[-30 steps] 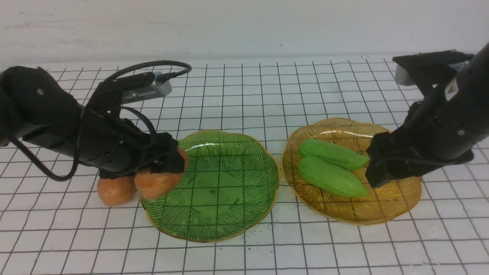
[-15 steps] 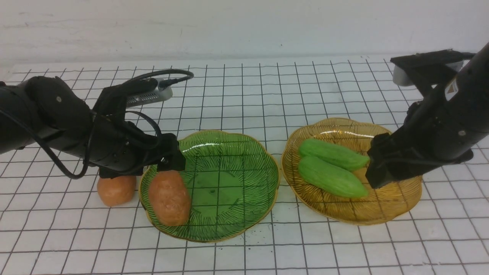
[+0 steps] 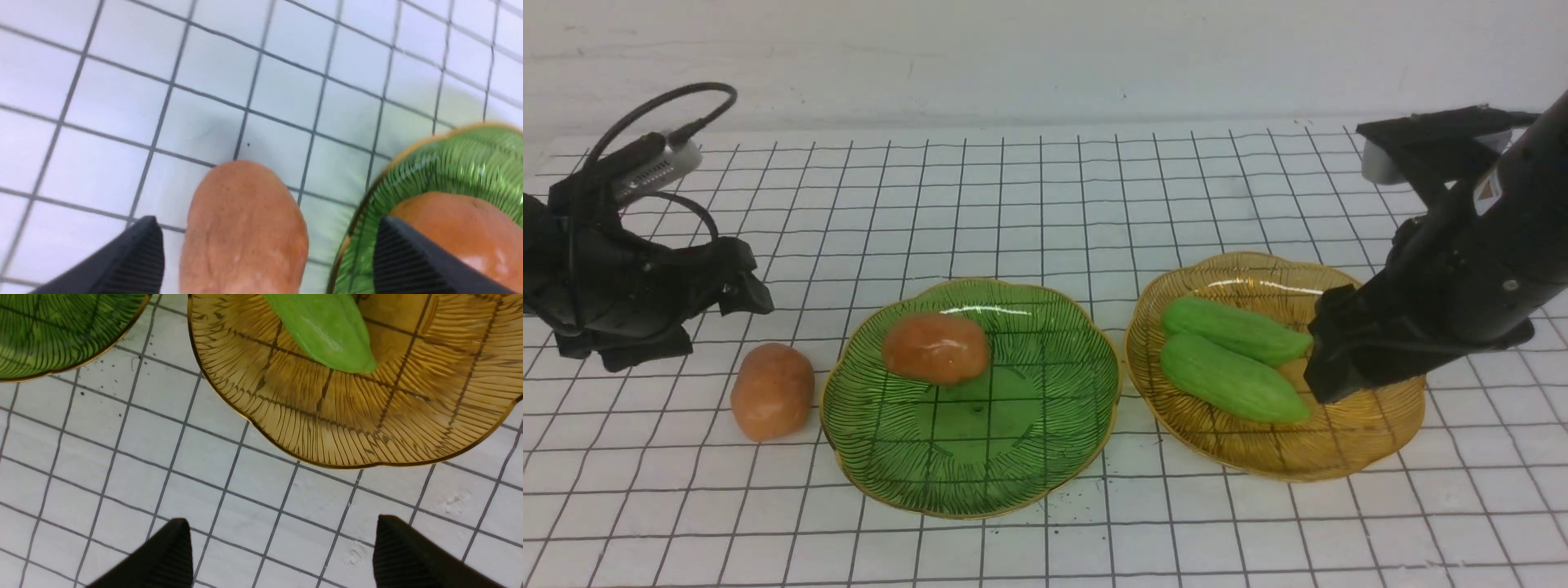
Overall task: Put different types of vegetables on the plate.
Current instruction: 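Put the potatoes from the left side into the left plate with the left gripper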
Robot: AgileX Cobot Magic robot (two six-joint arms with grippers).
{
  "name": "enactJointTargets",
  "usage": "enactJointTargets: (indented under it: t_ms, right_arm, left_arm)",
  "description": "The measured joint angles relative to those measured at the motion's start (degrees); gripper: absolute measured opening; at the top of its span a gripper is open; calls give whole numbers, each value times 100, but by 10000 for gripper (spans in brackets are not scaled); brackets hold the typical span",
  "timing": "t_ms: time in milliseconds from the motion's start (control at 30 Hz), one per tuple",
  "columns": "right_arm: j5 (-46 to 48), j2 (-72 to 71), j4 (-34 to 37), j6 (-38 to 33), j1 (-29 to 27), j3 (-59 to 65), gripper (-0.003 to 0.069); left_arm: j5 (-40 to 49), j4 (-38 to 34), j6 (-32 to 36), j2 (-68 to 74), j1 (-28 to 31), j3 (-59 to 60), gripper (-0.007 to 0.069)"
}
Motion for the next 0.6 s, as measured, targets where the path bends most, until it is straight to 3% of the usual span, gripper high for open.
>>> enactJointTargets:
  t_ms: [100,300,467,600]
  right_arm:
    - [0,0,0,0,0,0,536]
    - [0,10,4,0,0,0,536]
    - [-30,88,4,0,0,0,536]
    - [-42,210,11,0,0,0,536]
  left_arm:
    - [-13,-370,-7,310,-23,0,555]
    - [-49,-434,-7,822,-39,-23,469]
    - [-42,-551,128,971,-39,-103,414]
    - [32,-551,247,971,-33,-131,412]
